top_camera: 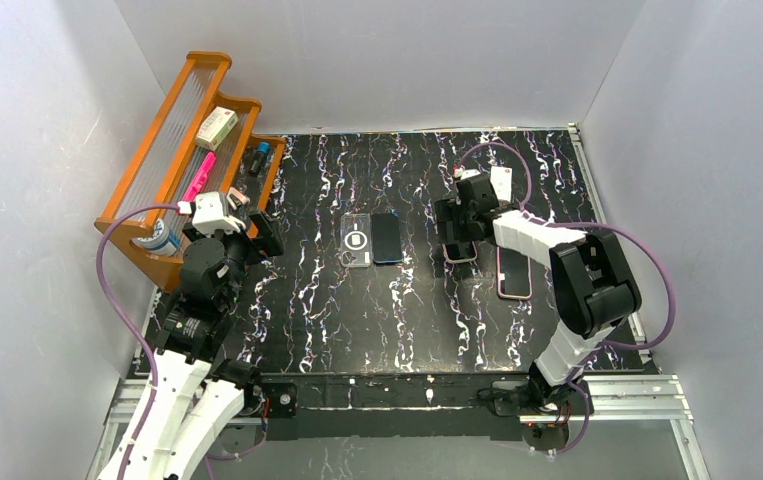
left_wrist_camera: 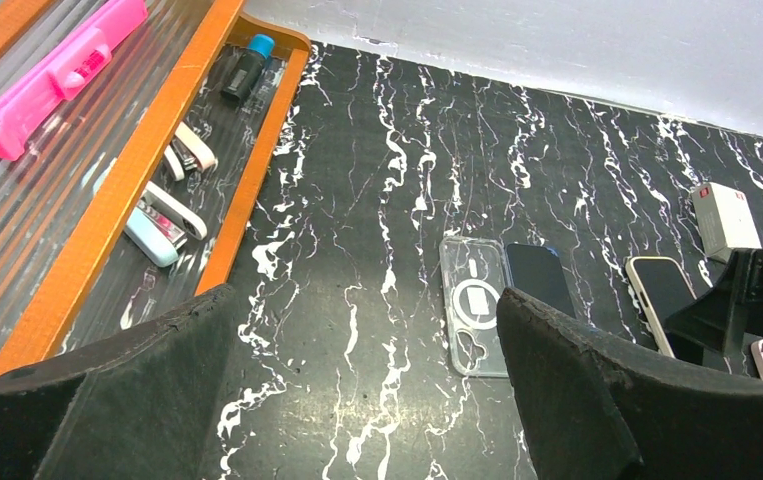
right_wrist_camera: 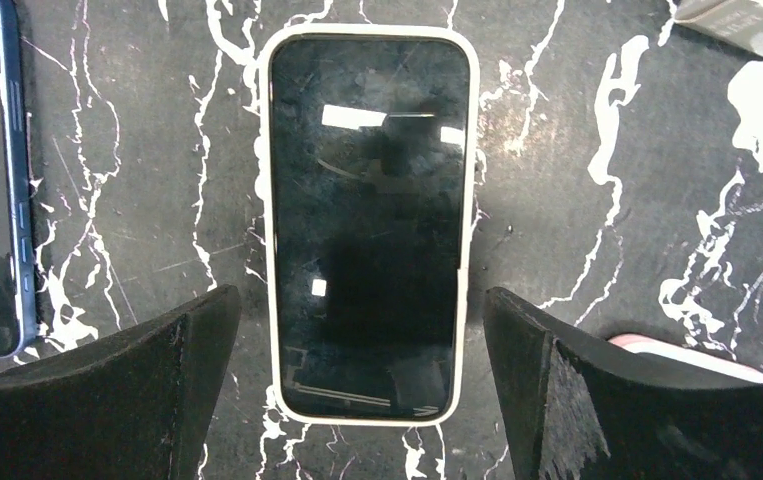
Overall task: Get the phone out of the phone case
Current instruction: Pick up the phone at the center of the board.
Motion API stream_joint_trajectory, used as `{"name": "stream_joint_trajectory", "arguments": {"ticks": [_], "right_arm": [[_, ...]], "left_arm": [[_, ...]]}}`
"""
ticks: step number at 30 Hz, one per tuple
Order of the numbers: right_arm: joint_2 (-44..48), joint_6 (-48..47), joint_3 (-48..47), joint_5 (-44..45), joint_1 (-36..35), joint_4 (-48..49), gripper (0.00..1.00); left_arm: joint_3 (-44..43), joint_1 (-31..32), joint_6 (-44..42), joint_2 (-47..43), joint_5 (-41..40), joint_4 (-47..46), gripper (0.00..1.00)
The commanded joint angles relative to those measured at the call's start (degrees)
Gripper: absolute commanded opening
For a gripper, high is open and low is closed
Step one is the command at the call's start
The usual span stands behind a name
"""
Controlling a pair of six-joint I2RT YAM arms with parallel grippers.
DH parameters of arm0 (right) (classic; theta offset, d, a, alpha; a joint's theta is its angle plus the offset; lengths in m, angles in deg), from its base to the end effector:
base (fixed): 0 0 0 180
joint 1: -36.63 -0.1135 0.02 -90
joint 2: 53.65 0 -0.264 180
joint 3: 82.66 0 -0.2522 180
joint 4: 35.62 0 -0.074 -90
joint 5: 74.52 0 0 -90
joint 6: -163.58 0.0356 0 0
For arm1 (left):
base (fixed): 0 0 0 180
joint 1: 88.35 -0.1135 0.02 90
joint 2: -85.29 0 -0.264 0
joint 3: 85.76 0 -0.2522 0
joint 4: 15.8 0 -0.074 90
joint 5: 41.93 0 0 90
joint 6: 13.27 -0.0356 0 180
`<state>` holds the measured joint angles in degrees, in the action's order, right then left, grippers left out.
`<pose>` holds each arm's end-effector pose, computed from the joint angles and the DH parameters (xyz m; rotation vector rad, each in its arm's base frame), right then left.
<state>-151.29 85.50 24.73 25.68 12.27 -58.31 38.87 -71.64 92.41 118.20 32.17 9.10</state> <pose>0.3278 0.1415 0.1878 -0.1767 2.3816 0.0849 0.1365 -0.0308 0.3487 -0.1999 1.6035 -0.2133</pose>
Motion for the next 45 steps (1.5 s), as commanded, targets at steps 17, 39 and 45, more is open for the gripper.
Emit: {"name": "stream_joint_trajectory", "arguments": {"ticks": [17,39,45], "right_arm": [[-7.9,-2.1,-5.1,-4.8,1.6,-4.9,0.97],[5.6,8.0,8.0,-18.1,-2.2,10.3,0.21],[14.5,12.2,14.7,-20.1,-4.0,17.5,0.14]], "left_arm": [[1.5,-0.1,1.5,1.1,3.9,-2.3,0.98],[4.8,1.6,24.4,18.5,30.1,-6.9,0.98],[5.5,8.0,29.4,22.6,27.7,-12.7,0.98]]}}
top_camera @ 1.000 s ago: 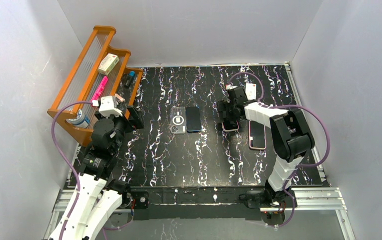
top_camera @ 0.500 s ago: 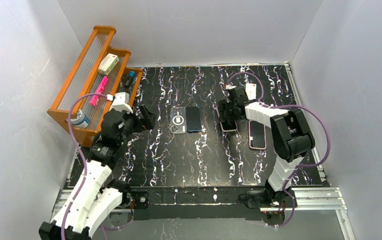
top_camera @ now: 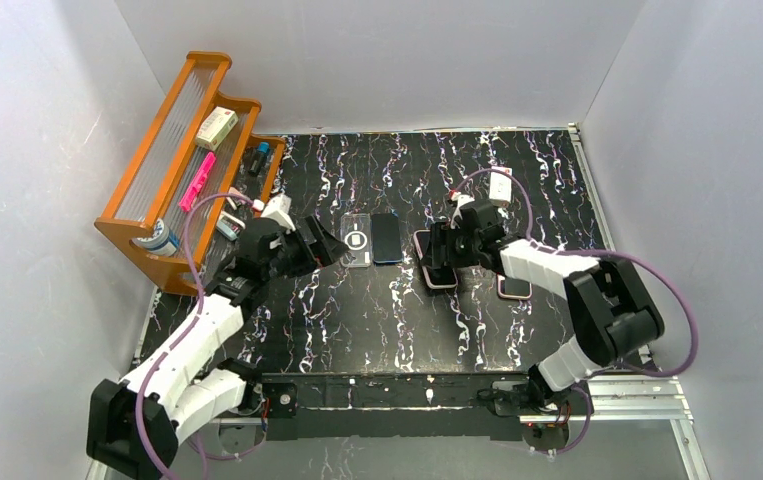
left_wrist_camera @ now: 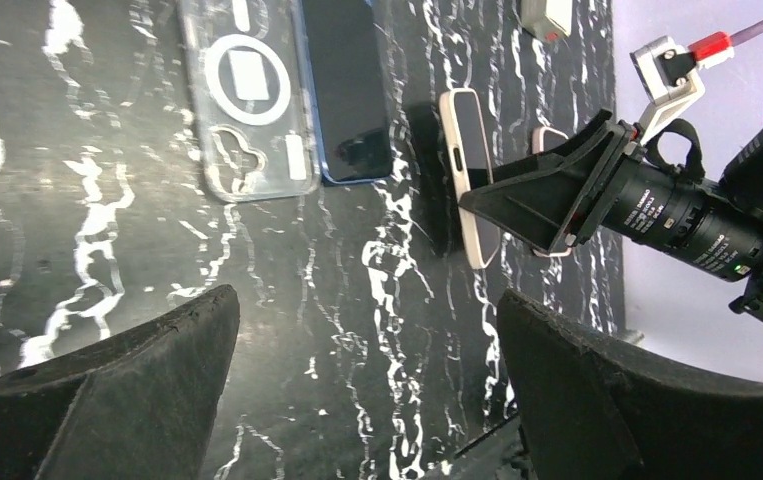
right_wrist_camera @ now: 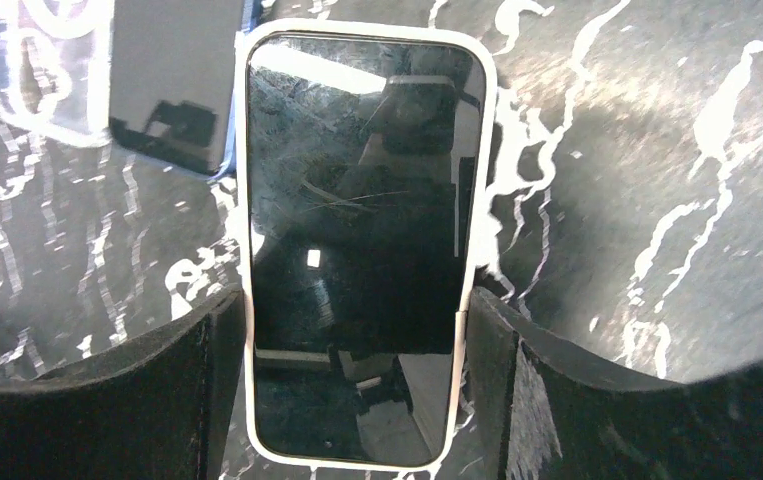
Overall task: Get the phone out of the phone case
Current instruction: Pick up the phone at the center of the board.
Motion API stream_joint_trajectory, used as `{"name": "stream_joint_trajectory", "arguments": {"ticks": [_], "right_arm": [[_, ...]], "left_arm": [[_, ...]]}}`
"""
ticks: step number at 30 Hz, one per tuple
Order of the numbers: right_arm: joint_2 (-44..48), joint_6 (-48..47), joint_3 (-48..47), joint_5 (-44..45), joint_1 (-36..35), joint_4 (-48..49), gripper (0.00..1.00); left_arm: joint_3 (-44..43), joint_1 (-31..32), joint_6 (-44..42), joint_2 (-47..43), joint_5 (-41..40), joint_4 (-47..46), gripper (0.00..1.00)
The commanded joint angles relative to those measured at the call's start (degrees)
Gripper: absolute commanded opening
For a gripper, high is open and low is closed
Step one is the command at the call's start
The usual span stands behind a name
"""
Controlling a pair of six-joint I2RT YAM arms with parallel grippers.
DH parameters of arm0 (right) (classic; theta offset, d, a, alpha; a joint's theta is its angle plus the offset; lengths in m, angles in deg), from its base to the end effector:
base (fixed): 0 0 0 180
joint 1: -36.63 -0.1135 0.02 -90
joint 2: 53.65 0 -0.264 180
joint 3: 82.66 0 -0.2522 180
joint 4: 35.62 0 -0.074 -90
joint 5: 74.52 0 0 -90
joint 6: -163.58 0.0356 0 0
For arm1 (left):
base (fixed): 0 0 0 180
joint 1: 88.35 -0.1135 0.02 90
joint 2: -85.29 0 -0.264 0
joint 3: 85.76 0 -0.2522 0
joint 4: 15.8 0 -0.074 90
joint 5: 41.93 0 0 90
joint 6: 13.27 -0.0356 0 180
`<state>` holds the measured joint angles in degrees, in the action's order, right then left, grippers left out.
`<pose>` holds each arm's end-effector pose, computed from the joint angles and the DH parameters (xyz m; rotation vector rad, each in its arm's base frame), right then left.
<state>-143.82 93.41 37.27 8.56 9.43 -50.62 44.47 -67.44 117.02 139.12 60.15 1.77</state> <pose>0.2792 0.1483 0.1736 -0.2155 2.4072 0.5323 0.2000 -0.0844 0.2687 -0.1995 2.0419 -0.8939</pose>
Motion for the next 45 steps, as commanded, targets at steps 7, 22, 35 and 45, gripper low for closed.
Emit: {"name": "stream_joint_trajectory", "arguments": {"ticks": [7,22,35,45], "right_arm": [[14.9,5.9,6.8,-3.3,-4.7,15.6,0.12],[18.3,0.0,4.5,-0.6,-18.8,20.0,0.12],[16.4,-0.8,2.9,-3.0,-19.8,24.1,0.14],[15.5,1.4,3.0,-3.9,-19.8,27.2,0.35]], "left_arm": [[0.6,10.0,10.9,6.7,-4.0,-12.6,0.98],[-2.3,15.0,14.5,17.0,-4.2,-20.9,0.92],[0.3,16.6,19.1,18.2,-2.9,-25.3,0.46],[0.6,16.8,18.1,15.9,-5.4,-26.1,0.09]]}}
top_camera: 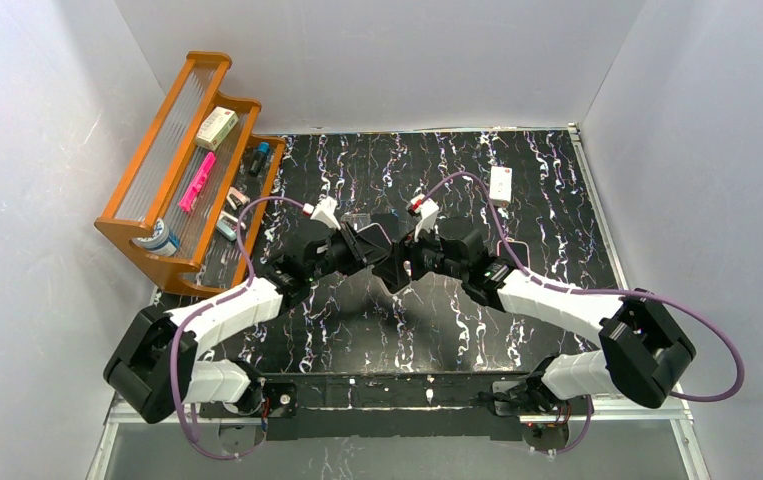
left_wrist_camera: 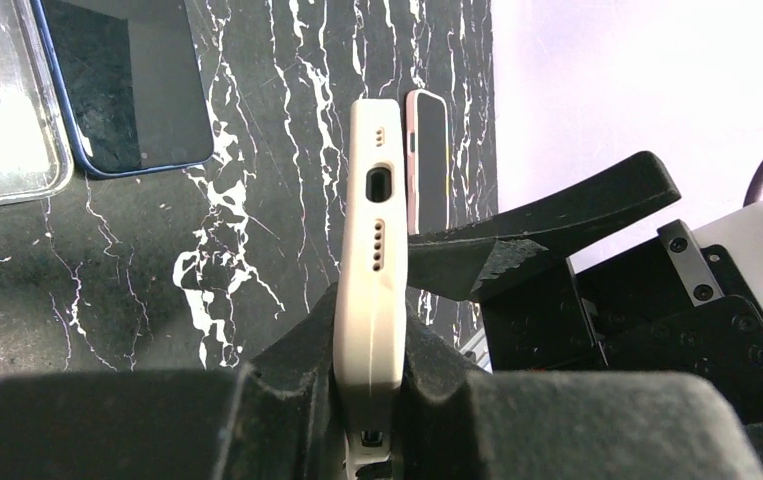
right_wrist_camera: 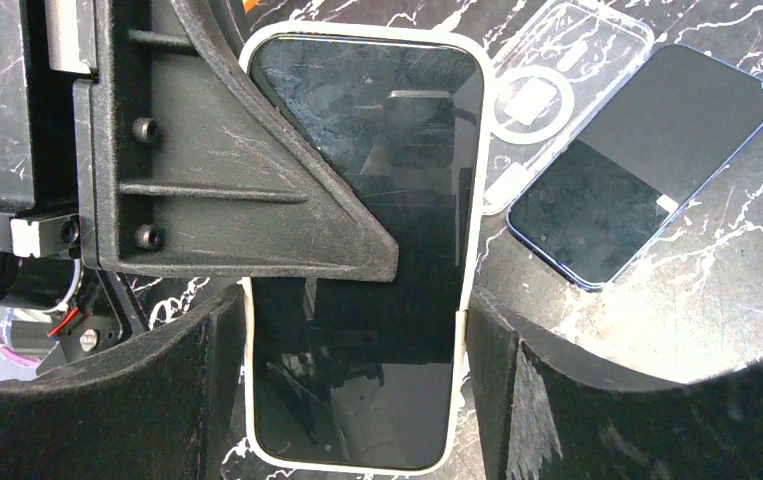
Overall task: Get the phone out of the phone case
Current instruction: Pick up the phone at the center of the board.
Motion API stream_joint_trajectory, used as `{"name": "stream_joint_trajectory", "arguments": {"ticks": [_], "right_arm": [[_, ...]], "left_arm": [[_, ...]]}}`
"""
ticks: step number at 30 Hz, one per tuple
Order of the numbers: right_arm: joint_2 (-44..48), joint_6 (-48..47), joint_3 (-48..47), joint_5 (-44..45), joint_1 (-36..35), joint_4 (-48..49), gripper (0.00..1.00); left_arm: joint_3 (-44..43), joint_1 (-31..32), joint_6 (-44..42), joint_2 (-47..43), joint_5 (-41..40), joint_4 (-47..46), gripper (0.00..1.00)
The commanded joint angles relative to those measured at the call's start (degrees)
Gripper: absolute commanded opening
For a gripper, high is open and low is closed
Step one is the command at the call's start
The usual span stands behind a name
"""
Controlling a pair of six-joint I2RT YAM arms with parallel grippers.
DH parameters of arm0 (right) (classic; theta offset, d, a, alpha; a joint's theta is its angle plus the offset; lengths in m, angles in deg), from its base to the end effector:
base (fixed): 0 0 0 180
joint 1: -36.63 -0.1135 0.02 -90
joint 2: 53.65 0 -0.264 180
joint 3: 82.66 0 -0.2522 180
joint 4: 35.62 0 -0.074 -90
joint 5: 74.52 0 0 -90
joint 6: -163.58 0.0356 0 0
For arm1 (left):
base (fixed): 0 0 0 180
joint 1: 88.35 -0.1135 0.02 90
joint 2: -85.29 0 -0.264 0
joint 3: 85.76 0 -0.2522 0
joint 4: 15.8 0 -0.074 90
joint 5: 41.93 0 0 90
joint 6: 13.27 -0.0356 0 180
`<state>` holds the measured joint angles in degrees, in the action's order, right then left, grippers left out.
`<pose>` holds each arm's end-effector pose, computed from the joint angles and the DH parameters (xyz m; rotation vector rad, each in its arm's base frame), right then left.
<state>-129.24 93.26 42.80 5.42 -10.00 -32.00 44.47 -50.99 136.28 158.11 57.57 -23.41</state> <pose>0.1972 0.2178 0.2459 -0.5861 1.8967 0.9414 0.2184 -0.1741 0.2379 -0.2676 2.0396 -1.2828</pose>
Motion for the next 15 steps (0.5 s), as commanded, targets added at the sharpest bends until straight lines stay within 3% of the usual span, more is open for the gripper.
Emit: {"name": "stream_joint_trajectory", "arguments": {"ticks": [1,10,13,15], "right_arm": [[1.2,2.1,-2.0,-0.4,-0.4,9.0,0.41],[4.9,8.8,2.3,-2.5,2.9,12.6,0.89],[7.0,13.1,4.4,-4.6,5.8,14.7,0.98],[8.5,16.1,5.8,-5.5,7.5,15.6,0.99]], "left_arm": [[1.0,0.3,-1.3,-3.8,-3.5,-1.1,0.07],[5.1,-1.4,2.4,-7.0,-6.7,-9.6,0.0],[6.7,-2.4,3.7,-9.0,-8.6,-12.3,0.0],[6.9,-2.5,3.9,-10.5,-11.6,-12.7,0.0]]}}
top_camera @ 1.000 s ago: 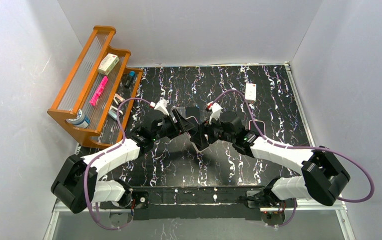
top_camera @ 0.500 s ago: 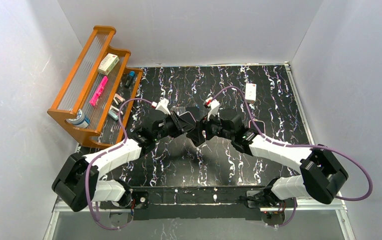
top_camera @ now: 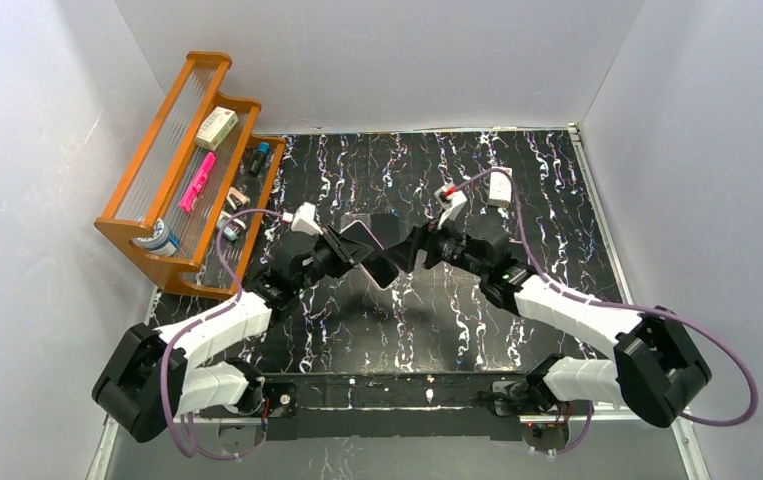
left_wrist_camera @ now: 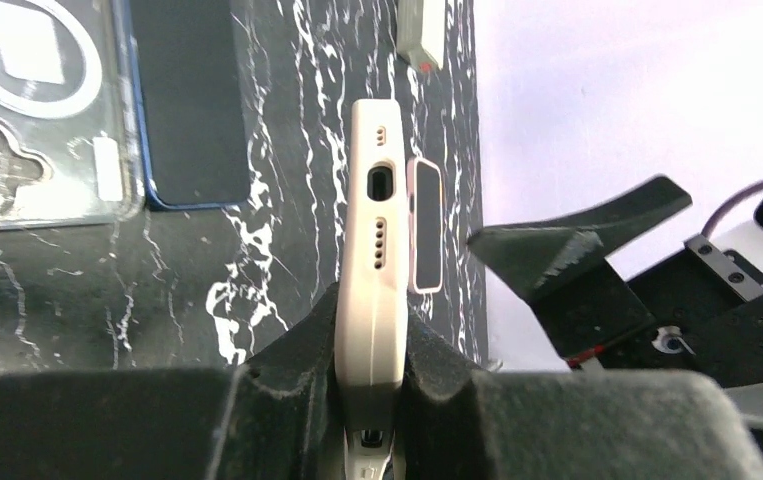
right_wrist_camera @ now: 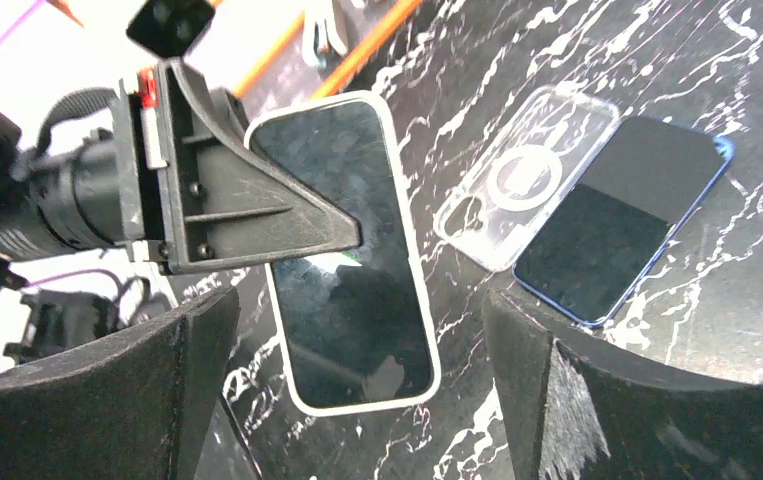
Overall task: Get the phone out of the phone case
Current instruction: Pick up the phone at the center of the board.
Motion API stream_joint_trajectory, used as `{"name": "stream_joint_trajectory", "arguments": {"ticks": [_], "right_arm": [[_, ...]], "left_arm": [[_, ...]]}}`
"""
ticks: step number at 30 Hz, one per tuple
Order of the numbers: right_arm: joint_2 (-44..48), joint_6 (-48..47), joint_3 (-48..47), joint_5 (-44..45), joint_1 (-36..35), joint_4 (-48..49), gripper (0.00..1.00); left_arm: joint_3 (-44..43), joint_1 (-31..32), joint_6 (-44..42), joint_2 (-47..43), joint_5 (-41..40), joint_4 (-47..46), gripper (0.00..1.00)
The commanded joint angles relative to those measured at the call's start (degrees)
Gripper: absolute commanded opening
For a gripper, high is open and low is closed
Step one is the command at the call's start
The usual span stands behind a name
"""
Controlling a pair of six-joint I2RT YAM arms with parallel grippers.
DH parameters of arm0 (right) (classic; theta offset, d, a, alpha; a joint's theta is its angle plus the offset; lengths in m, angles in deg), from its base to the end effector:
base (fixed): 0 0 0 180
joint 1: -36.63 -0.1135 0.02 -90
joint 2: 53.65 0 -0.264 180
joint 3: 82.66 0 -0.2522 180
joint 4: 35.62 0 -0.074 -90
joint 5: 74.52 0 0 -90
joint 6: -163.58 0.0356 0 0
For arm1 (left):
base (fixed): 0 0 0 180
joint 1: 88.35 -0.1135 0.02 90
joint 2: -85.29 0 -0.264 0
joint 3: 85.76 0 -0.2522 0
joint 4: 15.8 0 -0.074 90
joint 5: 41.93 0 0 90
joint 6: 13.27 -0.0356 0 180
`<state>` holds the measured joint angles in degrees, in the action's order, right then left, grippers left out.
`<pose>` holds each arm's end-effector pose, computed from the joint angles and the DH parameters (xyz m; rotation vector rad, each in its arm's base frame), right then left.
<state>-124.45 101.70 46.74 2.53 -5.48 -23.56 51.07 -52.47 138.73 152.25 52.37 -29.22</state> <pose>0.2005 0.1920 0.2603 -0.4013 1.7931 1.0819 0.2052 -0.1517 0.2350 -0.3798 1.9066 -1.2693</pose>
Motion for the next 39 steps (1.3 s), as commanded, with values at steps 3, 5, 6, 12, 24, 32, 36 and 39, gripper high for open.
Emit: {"name": "stream_joint_trajectory", "arguments": {"ticks": [3,5,6,12,24,32,36,39], "right_arm": [[5.8,11.5,4.0,-3.8,4.1,9.4,0.99],[6.6,13.1,5.2,-4.3,4.1,11.3,0.99],[6.8,13.8,5.6,-4.5,4.2,12.0,0.99],[6.5,19.5,9.2,-5.7,4.3,19.5,0.95],[-0.7,29.7,9.6,-13.0,3.7,37.3,0.74],[-2.9,30.8,7.4,-13.6,3.1,39.5,0.6],[-3.9,31.2,6.5,-13.8,2.8,40.0,0.55],[-4.9,31.7,6.1,-14.2,2.4,41.2,0.51]], "left_arm": [[0.9,-1.1,2.9,-6.4,-8.5,-8.3,0.0],[1.6,-1.2,4.4,-7.4,-9.6,-10.2,0.0],[1.9,-1.2,5.2,-7.6,-9.9,-11.1,0.0],[3.6,-1.2,11.4,-8.8,-10.8,-17.3,0.0],[5.5,-1.1,19.7,-7.9,-11.1,-25.7,0.0],[5.7,-0.8,21.1,-7.4,-10.9,-27.9,0.0],[6.1,-0.5,21.6,-7.2,-11.0,-28.7,0.0],[6.3,-0.4,21.7,-7.1,-11.1,-29.2,0.0]]}}
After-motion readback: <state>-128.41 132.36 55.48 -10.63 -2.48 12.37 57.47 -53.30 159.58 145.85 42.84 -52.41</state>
